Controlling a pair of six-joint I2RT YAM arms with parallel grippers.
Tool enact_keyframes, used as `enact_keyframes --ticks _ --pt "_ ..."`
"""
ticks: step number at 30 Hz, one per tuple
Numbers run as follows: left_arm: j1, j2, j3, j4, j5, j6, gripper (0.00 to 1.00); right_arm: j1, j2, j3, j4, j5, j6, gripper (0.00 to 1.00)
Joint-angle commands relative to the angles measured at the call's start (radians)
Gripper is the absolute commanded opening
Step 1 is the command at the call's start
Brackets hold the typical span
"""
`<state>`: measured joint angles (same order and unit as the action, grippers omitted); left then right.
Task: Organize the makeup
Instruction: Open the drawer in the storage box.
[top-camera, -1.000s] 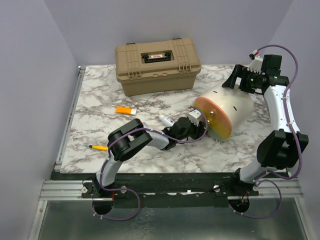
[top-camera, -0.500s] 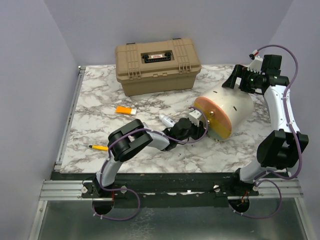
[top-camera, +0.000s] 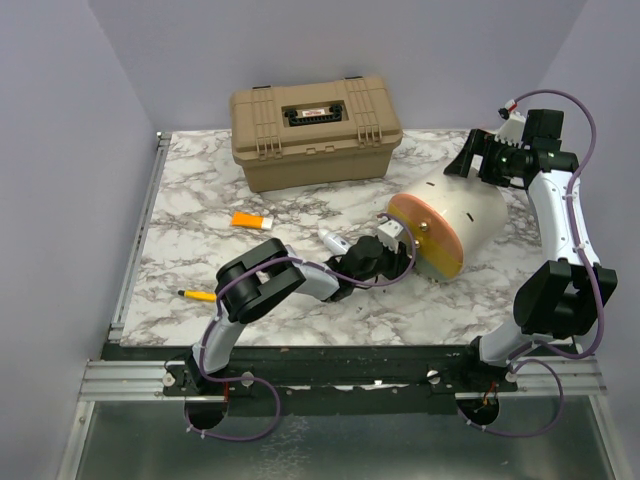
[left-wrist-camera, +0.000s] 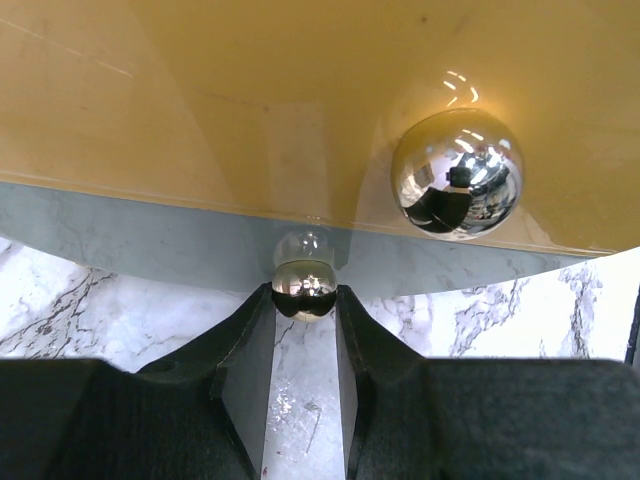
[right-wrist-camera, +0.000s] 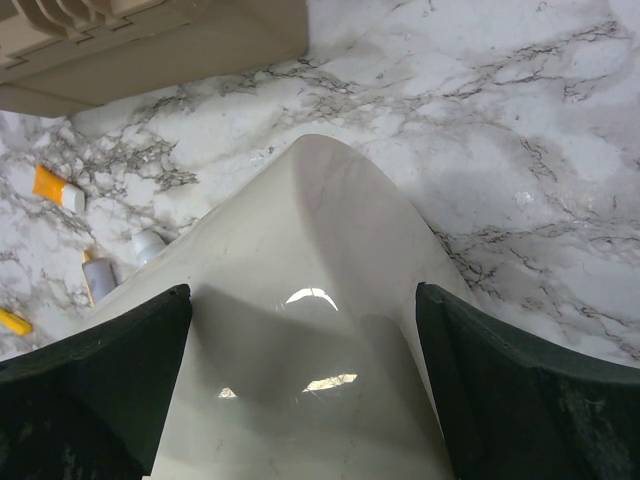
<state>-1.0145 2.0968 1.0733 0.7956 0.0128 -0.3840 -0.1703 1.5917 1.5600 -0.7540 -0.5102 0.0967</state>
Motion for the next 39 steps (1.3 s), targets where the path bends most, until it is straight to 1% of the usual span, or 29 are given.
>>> enact_keyframes --ticks 1,7,12,13,16,23,29,39 --pt "0.004 -0.019 0.005 0.037 0.005 0.005 0.33 0.014 -0.013 -0.008 -0.077 -0.002 0.007 0.95" --pt "0.003 -0.02 0.013 0.037 0.013 0.011 0.41 0.014 -0.012 -0.008 -0.078 -0.004 0.006 0.95" --pt "0.004 -0.009 0.014 0.037 0.015 0.001 0.41 0.015 -0.015 -0.008 -0.08 -0.001 0.005 0.95" --pt "0.004 -0.006 0.016 0.037 0.016 0.0 0.39 0.015 -0.016 -0.008 -0.08 -0.001 0.005 0.95" --pt "0.004 -0.004 0.014 0.037 0.019 -0.01 0.29 0.014 -0.016 -0.009 -0.081 -0.001 0.005 0.95" --pt "0.004 -0.015 0.003 0.037 0.026 -0.009 0.16 0.015 -0.018 -0.014 -0.076 0.007 0.003 0.95" --pt "0.004 -0.032 -0.024 0.037 0.043 -0.005 0.12 0.014 -0.021 -0.017 -0.067 0.043 0.015 0.95" --pt "0.002 -0.058 -0.055 0.037 0.045 0.004 0.11 0.014 -0.015 -0.022 -0.057 0.039 0.025 0.95"
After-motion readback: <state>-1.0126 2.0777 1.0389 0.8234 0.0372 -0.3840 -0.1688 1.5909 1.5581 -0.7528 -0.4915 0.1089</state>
